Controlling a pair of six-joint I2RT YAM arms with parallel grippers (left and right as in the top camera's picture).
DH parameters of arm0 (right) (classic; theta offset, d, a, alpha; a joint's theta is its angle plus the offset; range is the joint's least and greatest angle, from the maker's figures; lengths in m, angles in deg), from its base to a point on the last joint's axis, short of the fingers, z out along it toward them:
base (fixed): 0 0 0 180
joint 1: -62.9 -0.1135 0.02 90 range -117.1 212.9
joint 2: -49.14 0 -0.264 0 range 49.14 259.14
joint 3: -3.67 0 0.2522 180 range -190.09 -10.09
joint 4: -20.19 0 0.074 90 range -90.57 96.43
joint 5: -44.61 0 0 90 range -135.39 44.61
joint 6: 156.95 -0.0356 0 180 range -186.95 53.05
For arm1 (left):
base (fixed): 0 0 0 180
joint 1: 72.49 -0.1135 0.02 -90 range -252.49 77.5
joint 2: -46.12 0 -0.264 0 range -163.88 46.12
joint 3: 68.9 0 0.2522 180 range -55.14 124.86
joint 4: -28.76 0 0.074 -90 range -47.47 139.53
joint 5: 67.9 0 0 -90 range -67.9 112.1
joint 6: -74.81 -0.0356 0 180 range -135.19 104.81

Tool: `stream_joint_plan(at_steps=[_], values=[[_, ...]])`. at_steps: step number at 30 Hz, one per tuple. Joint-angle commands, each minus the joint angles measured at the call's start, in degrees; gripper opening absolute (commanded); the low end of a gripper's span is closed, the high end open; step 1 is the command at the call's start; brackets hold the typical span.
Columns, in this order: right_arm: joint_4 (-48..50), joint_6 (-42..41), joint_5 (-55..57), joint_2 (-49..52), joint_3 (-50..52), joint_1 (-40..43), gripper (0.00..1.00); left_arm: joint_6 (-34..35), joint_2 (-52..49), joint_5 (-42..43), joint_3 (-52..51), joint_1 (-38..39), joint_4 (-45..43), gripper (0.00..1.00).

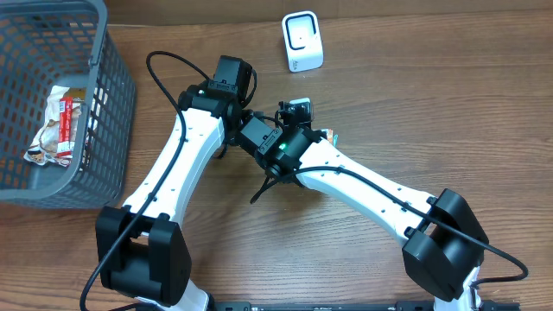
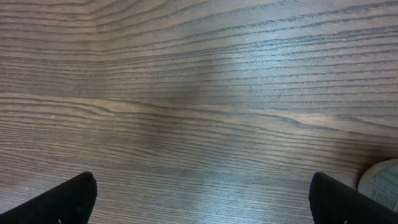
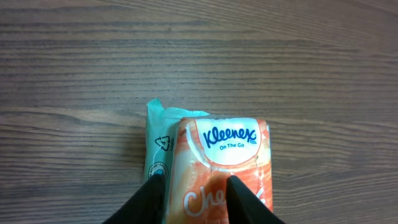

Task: Scan the item barcode
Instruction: 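Lower and close the right gripper on the Kleenex pack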

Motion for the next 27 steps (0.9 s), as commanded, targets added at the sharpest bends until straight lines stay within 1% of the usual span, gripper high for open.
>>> stream_joint_plan(at_steps=[1,13,23,26,27], values=[[0.2,0.0,1.5,0.4,-0.1,-0.2,0.31,-0.7,0.1,-0.4,-0.1,-0.3,-0.2,1.0],[1.0,0.0,-0.9,0.4,1.0,-0.2,0.31,-0.7,0.1,-0.3,-0.1,-0.3,-0.2,1.0],[1.3,0.0,-1.0,0.4,4.5,-0.2,0.31,-0.7,0.1,-0.4,-0.1,-0.3,-0.2,1.0],[1.5,0.0,-0.6,0.4,4.4,-0.2,0.25,-0.7,0.1,-0.4,-0.1,-0.3,-0.2,1.0],[1.4,0.0,-0.6,0.4,4.3,-0.2,0.2,-0.7,0.1,-0.4,-0.1,-0.3,-0.2,1.0]])
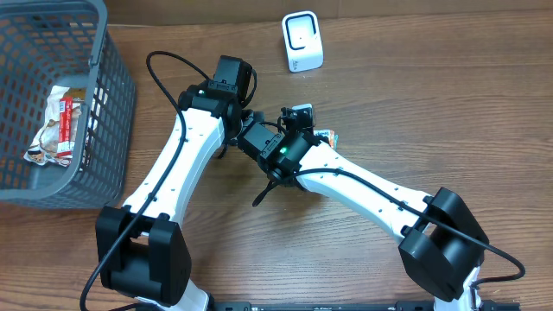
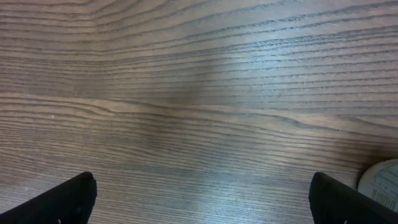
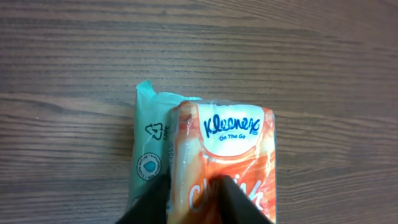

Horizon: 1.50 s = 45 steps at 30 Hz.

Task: Scan the item barcode
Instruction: 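Lower and close the right gripper on the Kleenex pack, then lift the pack with the right gripper and move it right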

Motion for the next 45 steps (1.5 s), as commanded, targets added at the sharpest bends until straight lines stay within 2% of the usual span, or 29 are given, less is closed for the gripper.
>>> stream_joint_plan(at_steps=[1,4,13,18,21,29,33,38,45], values=[[-0.1,-0.3,-0.4,0.4,0.7,-0.2,0.16,-0.7,0.1,-0.4,-0.1,-0.3,-0.2,1.0],[-0.7,-0.3,-0.4,0.2,-0.6,-0.2,0.04,-0.7,0.1,-0.3,-0.1,-0.3,-0.2,1.0],[-3.1,-0.3,-0.7,-6.6,-4.2,1.9,0.04,-0.7,0.1,-0.4,-0.1,-0.3,-0.2,1.0],[-4.6,-0.3,-4.8,-13.1,-4.2,7.8,0.04,-0.7,0.1,-0.4,-0.1,-0.3,-0.2,1.0],[-5.6,0.7,-11.6,-15.6,-4.2,13.8,0.04,-0.7,0.1,-0.4,-0.1,-0.3,-0.2,1.0],[-1.7,15.8,-45.6,-16.0,-1.3,31.7,0.04,-0.7,0.1,-0.4,-0.1,-0.3,-0.2,1.0],[0.8,20.2,-55.5,-16.0,2.8,38.2,0.04,-0.7,0.1,-0.4,-0.1,-0.3,-0.2,1.0],[8.6,25.3,-66.0,-16.0,12.4,42.9,0.04,-0.7,0.1,-0.3,-0.1,-0.3,-0.3,1.0],[31.7,25.2,-75.5,-16.0,28.6,44.2,0.04,-0.7,0.1,-0.3,-0.1,-0.2,-0.3,1.0]])
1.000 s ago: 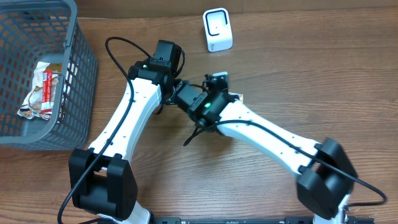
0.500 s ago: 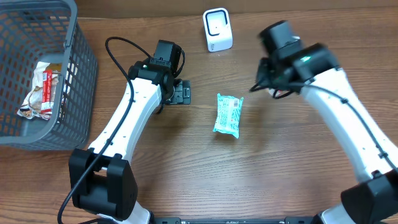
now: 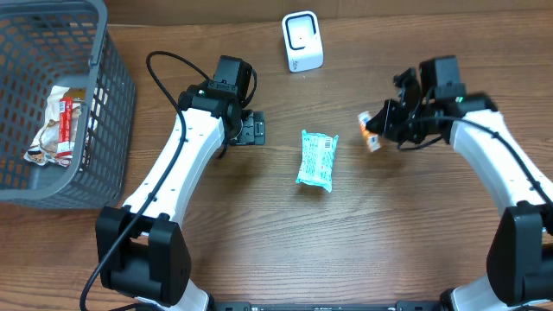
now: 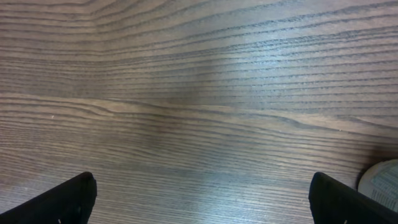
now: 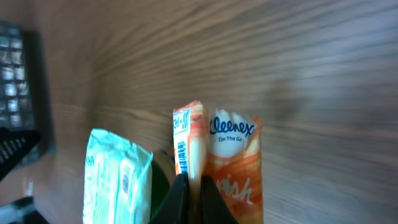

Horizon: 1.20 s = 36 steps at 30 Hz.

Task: Scan the item barcode
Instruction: 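Lift the pack with the right gripper and move it right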

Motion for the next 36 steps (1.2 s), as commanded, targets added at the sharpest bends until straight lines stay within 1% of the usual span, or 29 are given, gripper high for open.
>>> stream_joint_plan(at_steps=[1,4,7,12,16,22,27,33,35,36], values=[[6.7,1.5,-7.8,-0.2,4.9,0.0,0.04,-0.7,0.1,-0.3,-0.1,-0.2,-0.2,0.99],[12.6,1.5,-8.2,-0.2,8.2,0.0,0.04,-0.7,0.1,-0.3,-0.1,-0.2,-0.2,1.0],[16.0,1.5,-8.2,-0.2,10.6,0.0,0.04,-0.7,0.1,-0.3,-0.1,-0.2,-0.2,1.0],[18.6,1.0,-3.8,-0.2,13.9,0.0,0.04,-0.7,0.1,-0.3,-0.1,-0.2,-0.3,1.0],[20.0,-4.1,3.0,-0.2,16.0,0.0,0.04,-0.7,0.1,-0.3,-0.1,-0.2,-0.3,1.0],[20.4,-4.8,3.3,-0.2,16.2,0.0,0.05,-0.7,0.1,-0.3,-0.1,-0.2,-0.3,1.0],[20.3,-4.8,3.3,-0.2,16.2,0.0,0.13,-0.7,0.1,-0.3,-0.1,-0.2,-0.3,1.0],[19.9,-4.8,3.7,-0.2,16.2,0.0,0.16,-0.7,0.1,-0.3,-0.1,-0.2,-0.3,1.0],[19.7,-4.8,3.9,-0.2,16.2,0.0,0.27,-0.7,0.1,-0.3,-0.1,-0.2,-0.3,1.0],[19.7,-4.8,3.9,-0.2,16.2,0.0,0.3,-0.6,0.1,-0.3,-0.1,-0.2,-0.3,1.0]])
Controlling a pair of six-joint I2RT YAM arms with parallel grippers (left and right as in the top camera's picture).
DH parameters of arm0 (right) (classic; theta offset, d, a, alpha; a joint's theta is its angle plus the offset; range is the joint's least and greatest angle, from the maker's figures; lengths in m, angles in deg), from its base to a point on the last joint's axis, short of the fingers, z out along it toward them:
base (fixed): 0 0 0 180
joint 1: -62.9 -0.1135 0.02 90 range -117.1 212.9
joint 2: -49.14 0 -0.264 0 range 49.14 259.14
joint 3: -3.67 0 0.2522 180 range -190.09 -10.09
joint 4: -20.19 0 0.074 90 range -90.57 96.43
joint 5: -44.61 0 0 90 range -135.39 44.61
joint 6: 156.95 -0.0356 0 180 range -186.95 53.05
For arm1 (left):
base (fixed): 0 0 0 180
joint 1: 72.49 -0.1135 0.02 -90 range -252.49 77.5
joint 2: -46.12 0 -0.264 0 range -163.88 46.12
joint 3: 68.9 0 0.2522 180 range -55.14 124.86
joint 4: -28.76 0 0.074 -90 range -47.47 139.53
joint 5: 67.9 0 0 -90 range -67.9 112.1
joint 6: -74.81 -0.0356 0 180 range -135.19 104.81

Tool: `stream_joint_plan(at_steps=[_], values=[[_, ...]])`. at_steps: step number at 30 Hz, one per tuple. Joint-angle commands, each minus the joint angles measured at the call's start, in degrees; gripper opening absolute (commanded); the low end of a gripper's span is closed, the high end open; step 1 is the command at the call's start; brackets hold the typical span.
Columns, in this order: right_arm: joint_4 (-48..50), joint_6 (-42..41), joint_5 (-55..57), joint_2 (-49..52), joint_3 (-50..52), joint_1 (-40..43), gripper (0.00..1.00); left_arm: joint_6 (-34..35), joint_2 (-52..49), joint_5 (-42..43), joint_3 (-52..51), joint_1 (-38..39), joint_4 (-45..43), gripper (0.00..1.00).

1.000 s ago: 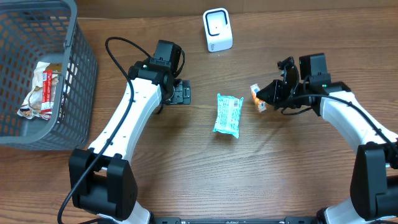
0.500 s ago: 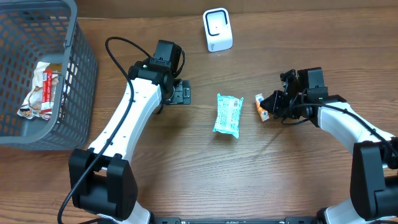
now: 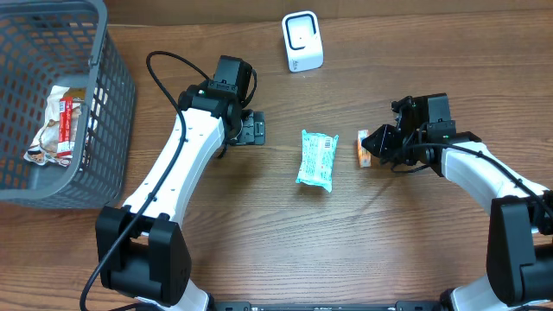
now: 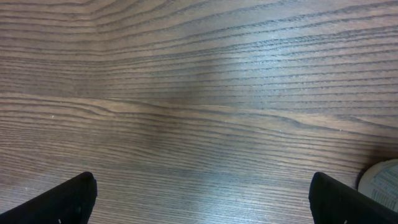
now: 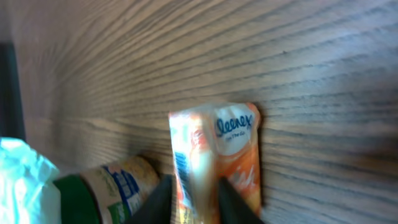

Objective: Scan the item barcode

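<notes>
An orange Kleenex pack [image 3: 364,147] stands on edge on the wooden table at the right. My right gripper [image 3: 375,142] is shut on it from the right. In the right wrist view the pack [image 5: 237,146] is blurred, its barcode side turned left, with a dark finger on each side of my right gripper [image 5: 195,200]. The white scanner [image 3: 302,41] stands at the back of the table, well away from the pack. My left gripper [image 3: 257,130] is open over bare wood, as the left wrist view shows [image 4: 202,199].
A teal wipes pack [image 3: 317,160] lies on the table between the two grippers. A green and beige labelled object [image 5: 106,186] lies just left of the Kleenex pack. A grey basket [image 3: 112,82] holding a wrapper stands at the far left. A round disc [image 4: 380,180] shows by the left gripper.
My right gripper has come down and slightly left with the Kleenex pack, which now rests against the table. Its fingers stand wider apart than before. The left arm has not moved.
My right gripper was at the table's middle, closing on the Kleenex pack that lay against the teal wipes. Then the pack was held squeezed in the air far to the right, the wipes left behind. Now it is low on the table, right of the wipes.
</notes>
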Motion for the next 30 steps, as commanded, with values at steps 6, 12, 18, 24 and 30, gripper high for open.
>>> stream_joint_plan(at_steps=[6,12,18,24,30], values=[[-0.3,0.2,1.6,-0.2,0.3,0.0,0.55,-0.7,0.1,-0.3,-0.1,-0.2,-0.3,1.0],[-2.3,0.3,4.6,-0.2,0.3,0.0,0.61,-0.7,0.1,-0.3,-0.1,-0.2,-0.3,1.0],[-3.1,1.7,6.5,-0.2,0.3,-0.5,0.62,-0.7,0.1,-0.3,-0.1,-0.2,-0.3,1.0],[-2.8,6.3,8.5,-0.2,0.1,-4.0,0.62,-0.5,0.1,-0.3,-0.1,-0.2,-0.3,1.0],[-2.5,6.3,16.4,-0.2,-1.1,-7.0,0.62,-0.5,0.1,-0.3,-0.1,-0.2,-0.5,1.0]])
